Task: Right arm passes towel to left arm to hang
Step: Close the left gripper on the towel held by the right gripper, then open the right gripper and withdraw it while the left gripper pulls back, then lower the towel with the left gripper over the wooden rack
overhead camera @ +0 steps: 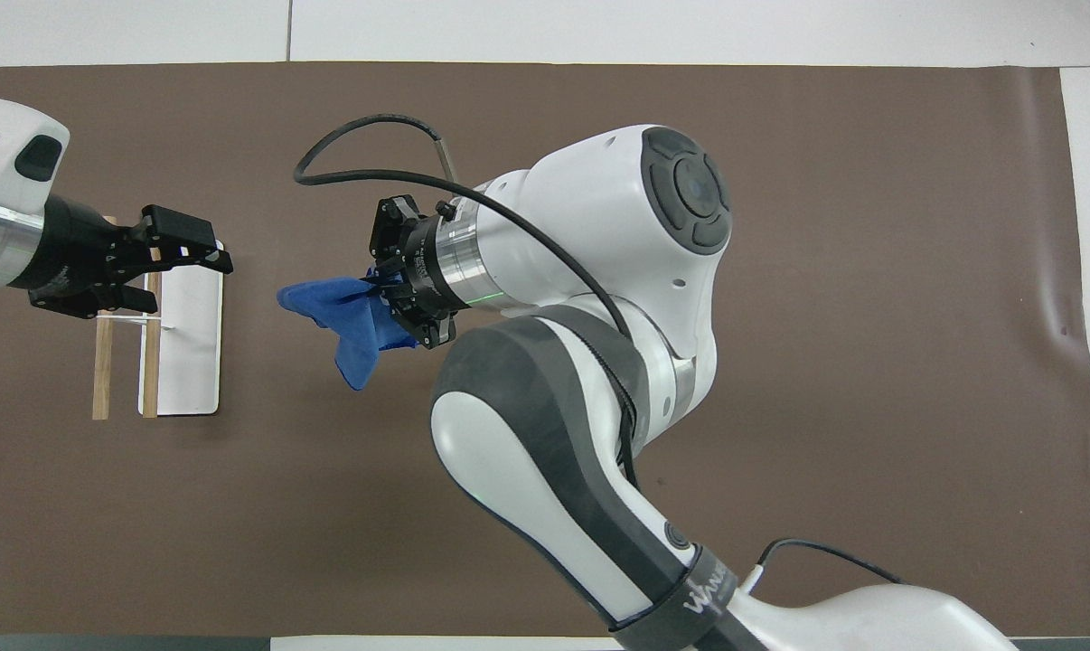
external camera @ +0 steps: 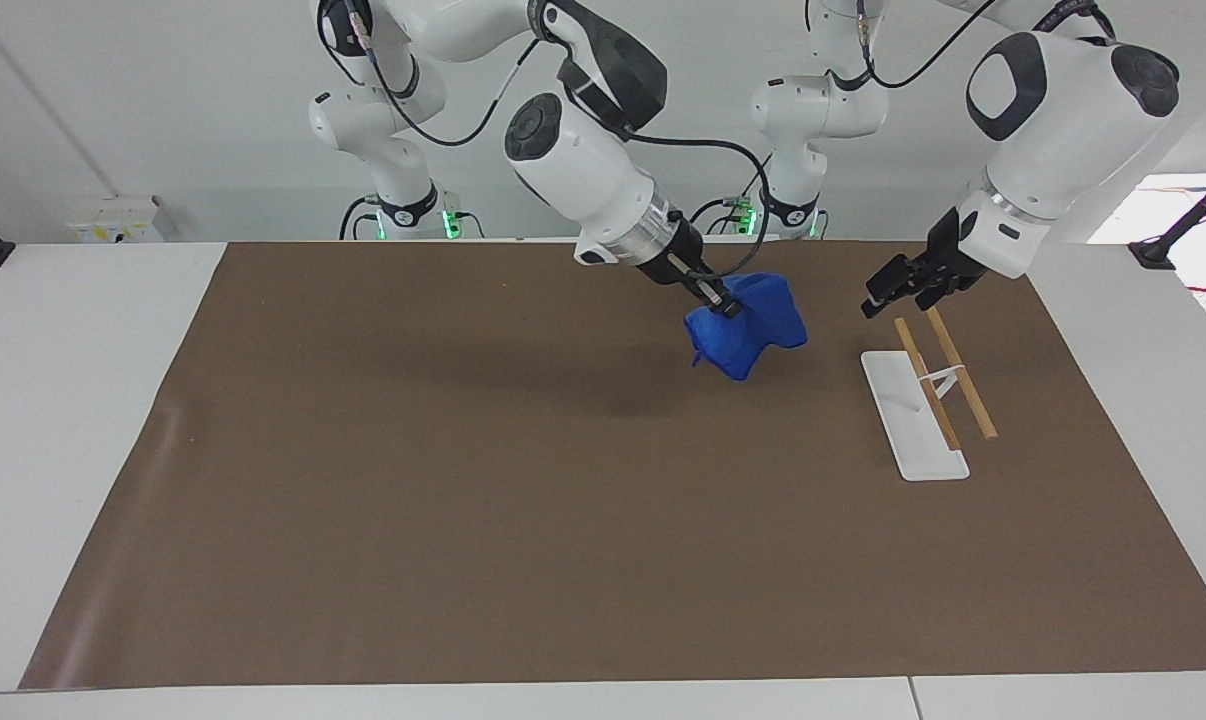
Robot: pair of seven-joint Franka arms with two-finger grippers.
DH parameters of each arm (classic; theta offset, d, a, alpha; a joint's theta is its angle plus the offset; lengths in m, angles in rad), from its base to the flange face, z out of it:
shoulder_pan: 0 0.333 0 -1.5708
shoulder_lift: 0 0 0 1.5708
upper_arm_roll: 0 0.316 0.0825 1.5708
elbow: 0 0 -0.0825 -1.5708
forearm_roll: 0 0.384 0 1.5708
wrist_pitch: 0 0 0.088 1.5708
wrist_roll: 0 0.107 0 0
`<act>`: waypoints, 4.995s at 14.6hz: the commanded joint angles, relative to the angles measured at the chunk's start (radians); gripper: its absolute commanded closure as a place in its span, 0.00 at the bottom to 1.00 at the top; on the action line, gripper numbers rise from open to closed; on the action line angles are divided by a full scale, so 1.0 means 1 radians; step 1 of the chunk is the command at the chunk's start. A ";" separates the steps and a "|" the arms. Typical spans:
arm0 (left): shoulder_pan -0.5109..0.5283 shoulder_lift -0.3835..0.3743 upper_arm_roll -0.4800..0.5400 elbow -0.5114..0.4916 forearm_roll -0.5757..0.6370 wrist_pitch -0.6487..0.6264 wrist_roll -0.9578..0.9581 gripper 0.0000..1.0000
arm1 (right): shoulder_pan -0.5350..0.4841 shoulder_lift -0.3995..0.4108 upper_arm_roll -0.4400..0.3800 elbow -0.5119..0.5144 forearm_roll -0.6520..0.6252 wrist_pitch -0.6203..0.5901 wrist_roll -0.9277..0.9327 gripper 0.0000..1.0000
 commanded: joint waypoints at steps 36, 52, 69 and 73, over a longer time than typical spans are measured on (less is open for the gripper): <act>-0.011 -0.034 0.019 -0.150 0.142 0.401 -0.427 1.00 | -0.290 -0.086 -0.011 -0.199 -0.337 -0.200 -0.892 0.00; 0.356 -0.175 0.017 -0.413 0.147 0.638 -0.430 1.00 | -0.667 -0.411 0.029 -0.201 -0.735 -0.699 -1.478 0.00; 0.410 -0.143 0.017 -0.388 0.147 0.650 -0.378 0.00 | -0.692 -0.407 0.023 -0.210 -0.738 -0.722 -1.486 0.00; 0.356 -0.144 0.010 -0.289 0.149 0.490 -0.148 0.00 | -0.690 -0.405 0.023 -0.205 -0.728 -0.709 -1.488 0.00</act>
